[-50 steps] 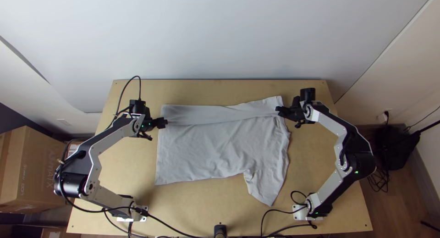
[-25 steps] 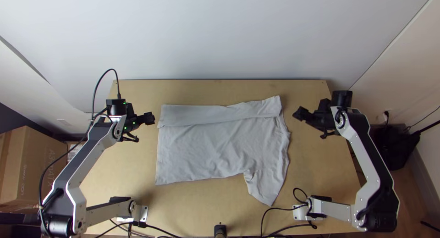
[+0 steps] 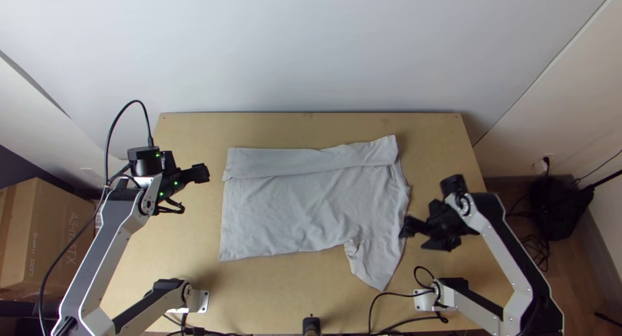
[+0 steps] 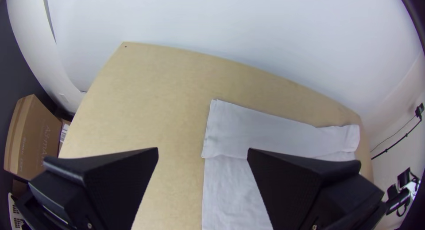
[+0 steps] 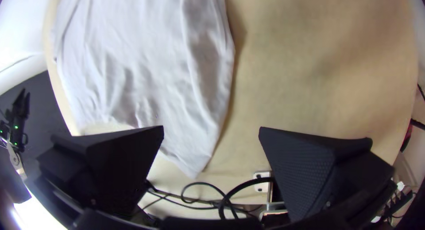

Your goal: Fold the t-shirt

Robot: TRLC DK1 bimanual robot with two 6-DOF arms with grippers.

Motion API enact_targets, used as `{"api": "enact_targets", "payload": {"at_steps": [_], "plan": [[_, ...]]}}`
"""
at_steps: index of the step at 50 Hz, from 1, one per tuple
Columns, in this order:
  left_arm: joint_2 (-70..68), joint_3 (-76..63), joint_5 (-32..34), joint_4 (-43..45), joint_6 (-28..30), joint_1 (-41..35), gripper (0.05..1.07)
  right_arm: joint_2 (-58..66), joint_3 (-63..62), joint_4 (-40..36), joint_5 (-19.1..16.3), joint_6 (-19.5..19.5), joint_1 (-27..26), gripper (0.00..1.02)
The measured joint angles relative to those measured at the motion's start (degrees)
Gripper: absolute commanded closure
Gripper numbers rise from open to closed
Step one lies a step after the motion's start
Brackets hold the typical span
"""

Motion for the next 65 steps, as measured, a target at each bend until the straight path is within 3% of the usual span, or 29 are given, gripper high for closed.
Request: {"api": "enact_targets", "payload": {"at_steps": [20, 22, 26, 29, 42, 48, 55, 57, 65], "plan": [[-2.9, 0.3, 0.0, -2.5, 0.0, 0.0, 0.11, 0.0, -10.1, 2.7, -2.8, -0.3, 6.0, 0.21], [-3.1, 0.3, 0.0, -2.6, 0.0, 0.0, 0.11, 0.0, -10.5, 3.3, -3.0, -0.3, 6.3, 0.25], [-3.4, 0.3, 0.0, -2.6, 0.0, 0.0, 0.11, 0.2, -10.7, 4.1, -3.0, -0.3, 7.0, 0.49], [-3.6, 0.3, 0.0, -3.0, 0.0, 0.0, 0.11, 0.3, -10.8, 5.1, -3.0, -0.3, 8.0, 0.54], [-3.8, 0.3, 0.0, -7.6, 4.2, -2.0, 0.1, 3.1, -10.9, 6.2, -3.6, -0.3, 13.4, 0.56], [-4.3, -0.5, 0.0, -9.5, 8.2, -4.7, 0.1, 4.3, -10.9, 6.8, -3.7, -0.3, 15.3, 0.91], [-3.9, -2.6, 0.0, -11.5, 12.1, -6.4, 0.1, 4.6, -10.9, 8.7, -3.7, -0.3, 17.8, 0.91], [-3.8, -3.9, 0.0, -11.8, 13.4, -7.3, 0.1, 5.0, -10.9, 8.8, -3.8, -0.3, 17.9, 0.86], [-3.8, -6.1, 0.0, -13.7, 17.0, -10.0, 0.1, 7.1, -10.9, 9.5, -4.0, -0.3, 18.0, 0.4]]}}
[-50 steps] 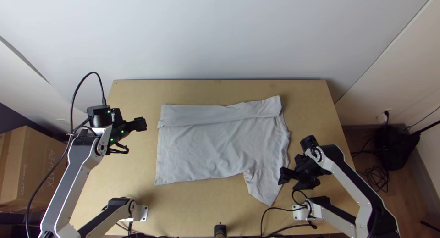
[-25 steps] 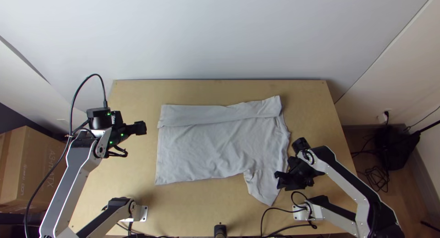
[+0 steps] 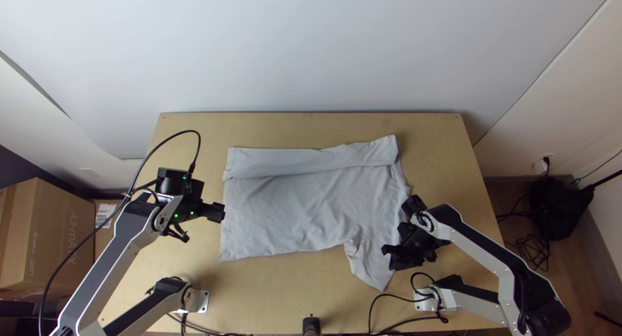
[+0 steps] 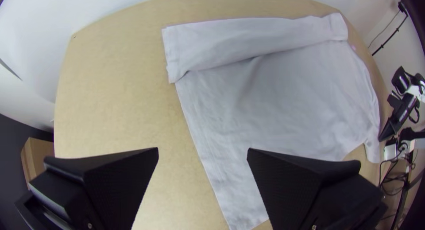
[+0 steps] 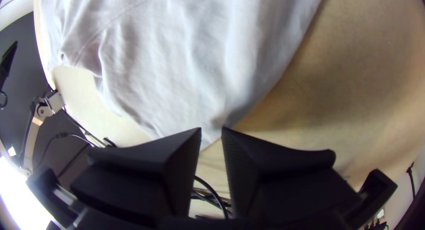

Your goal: Fold the t-shirt

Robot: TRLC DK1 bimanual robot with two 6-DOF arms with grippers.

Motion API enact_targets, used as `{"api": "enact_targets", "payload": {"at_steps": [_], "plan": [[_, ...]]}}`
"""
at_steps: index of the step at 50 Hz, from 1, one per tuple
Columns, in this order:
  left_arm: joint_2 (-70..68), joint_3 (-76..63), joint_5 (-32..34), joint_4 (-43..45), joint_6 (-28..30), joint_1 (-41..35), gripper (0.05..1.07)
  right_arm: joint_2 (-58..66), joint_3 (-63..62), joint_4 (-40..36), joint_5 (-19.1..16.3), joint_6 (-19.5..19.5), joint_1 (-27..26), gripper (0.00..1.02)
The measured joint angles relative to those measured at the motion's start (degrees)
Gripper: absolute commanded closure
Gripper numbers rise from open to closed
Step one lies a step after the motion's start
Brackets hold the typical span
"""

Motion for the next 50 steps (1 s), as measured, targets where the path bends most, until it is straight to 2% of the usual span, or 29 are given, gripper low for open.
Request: {"api": "enact_targets", "payload": {"at_steps": [2, 4, 9, 11, 18, 24, 33, 50], "plan": [[0.0, 0.0, 0.0, 0.0, 0.6, -0.3, 0.1, 0.2, 0.0, 0.0, -0.1, 0.0, 0.2, 0.27], [0.0, 0.0, 0.0, 0.0, 0.9, -0.4, 0.1, 0.2, 0.0, 0.0, -0.5, 0.0, 0.2, 0.2], [0.0, 0.0, 0.0, 0.0, 1.1, -0.4, 0.1, 0.2, 0.1, -0.3, -1.6, 0.0, 0.6, 0.18], [0.0, 0.0, 0.0, 0.0, 1.1, -0.5, 0.1, 0.2, 0.2, -0.3, -2.0, 0.0, 0.7, 0.24], [0.0, 0.0, 0.0, 0.0, 1.3, -1.0, 0.1, 0.2, 0.2, -0.2, -1.7, 0.0, 1.0, 0.66], [0.0, -0.1, 0.0, -1.4, 2.8, -2.0, 0.1, 0.6, 0.0, 0.7, -0.5, 0.0, 1.1, 0.98], [0.0, -0.2, 0.0, -6.7, 5.2, -4.2, 0.1, 0.9, 0.0, 3.3, -0.2, -0.1, 1.1, 1.0], [0.0, -1.9, 0.0, -10.4, 6.9, -7.1, 0.11, 0.9, 0.0, 3.5, 0.2, 0.0, 1.8, 1.0]]}}
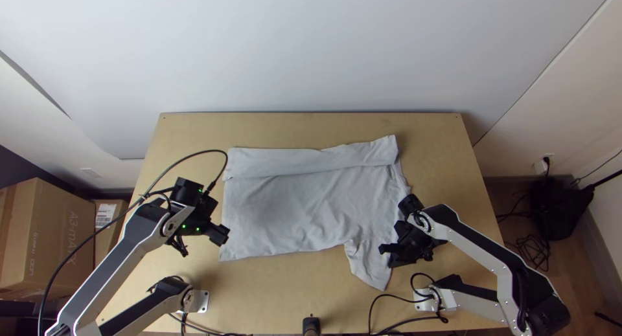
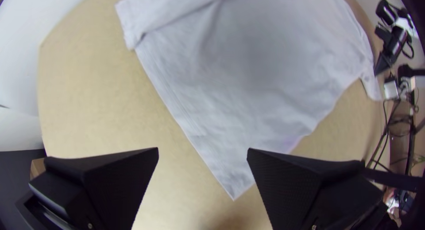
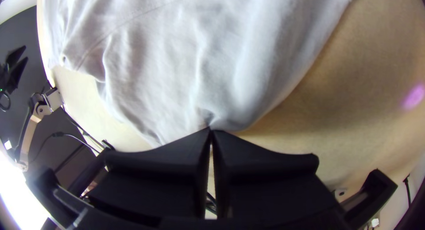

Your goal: Fold the t-shirt

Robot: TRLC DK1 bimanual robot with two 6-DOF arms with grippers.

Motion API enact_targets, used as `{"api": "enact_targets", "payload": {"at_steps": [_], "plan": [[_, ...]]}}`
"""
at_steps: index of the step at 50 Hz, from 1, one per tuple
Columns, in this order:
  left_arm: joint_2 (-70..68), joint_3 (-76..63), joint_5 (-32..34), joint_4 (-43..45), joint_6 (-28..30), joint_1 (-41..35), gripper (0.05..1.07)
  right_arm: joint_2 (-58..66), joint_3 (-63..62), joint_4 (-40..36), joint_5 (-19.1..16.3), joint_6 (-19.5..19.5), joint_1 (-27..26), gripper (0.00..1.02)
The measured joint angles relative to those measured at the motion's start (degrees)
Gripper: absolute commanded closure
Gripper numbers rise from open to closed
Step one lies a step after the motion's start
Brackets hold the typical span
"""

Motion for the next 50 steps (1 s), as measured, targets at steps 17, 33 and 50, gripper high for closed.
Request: {"api": "enact_targets", "payload": {"at_steps": [17, 33, 50], "plan": [[2.5, -5.7, -5.7, -8.0, 0.7, -8.5, 0.17, -0.8, 0.0, 0.0, 0.3, 0.0, 0.4, 1.0], [15.5, -5.9, -5.9, -7.7, -1.9, -11.9, 0.17, -1.1, 0.1, -0.1, 0.5, 0.0, 1.1, 1.0], [21.9, -3.2, -2.3, -5.5, -2.3, -12.8, 0.59, -1.9, 0.2, -0.3, 0.7, 0.0, 1.1, 1.0]]}}
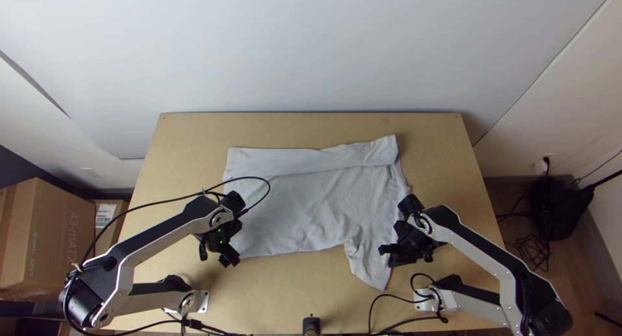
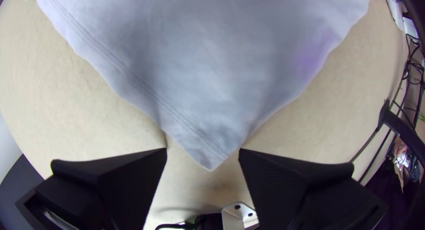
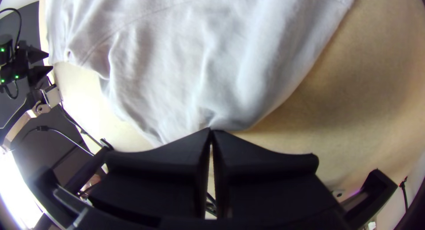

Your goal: Fold the t-shirt

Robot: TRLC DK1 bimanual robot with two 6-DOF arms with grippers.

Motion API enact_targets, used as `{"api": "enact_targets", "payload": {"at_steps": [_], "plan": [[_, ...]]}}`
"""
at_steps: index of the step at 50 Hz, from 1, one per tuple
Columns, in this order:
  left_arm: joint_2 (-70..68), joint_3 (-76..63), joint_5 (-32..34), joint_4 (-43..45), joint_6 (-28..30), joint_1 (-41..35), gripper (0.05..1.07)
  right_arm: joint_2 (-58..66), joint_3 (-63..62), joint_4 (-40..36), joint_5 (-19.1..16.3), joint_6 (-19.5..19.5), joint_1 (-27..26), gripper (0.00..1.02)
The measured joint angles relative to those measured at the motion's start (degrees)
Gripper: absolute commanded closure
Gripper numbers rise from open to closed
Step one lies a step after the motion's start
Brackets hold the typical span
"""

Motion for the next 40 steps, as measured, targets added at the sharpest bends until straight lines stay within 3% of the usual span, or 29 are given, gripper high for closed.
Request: {"api": "enact_targets", "payload": {"at_steps": [5, 18, 40], "plan": [[0.2, 0.9, 1.1, 0.5, 0.0, 0.0, 1.05, -0.2, 0.0, 0.0, 0.2, 0.0, 0.0, 1.0], [-0.3, 0.9, 2.5, 0.6, 0.7, 0.9, 1.04, -0.3, 1.4, -0.6, 0.2, 0.0, -1.4, 1.0], [-7.3, 2.3, 2.6, 0.3, 7.3, 13.7, 1.04, -0.3, 3.2, -1.1, 2.6, -2.9, -8.0, 1.0]]}}
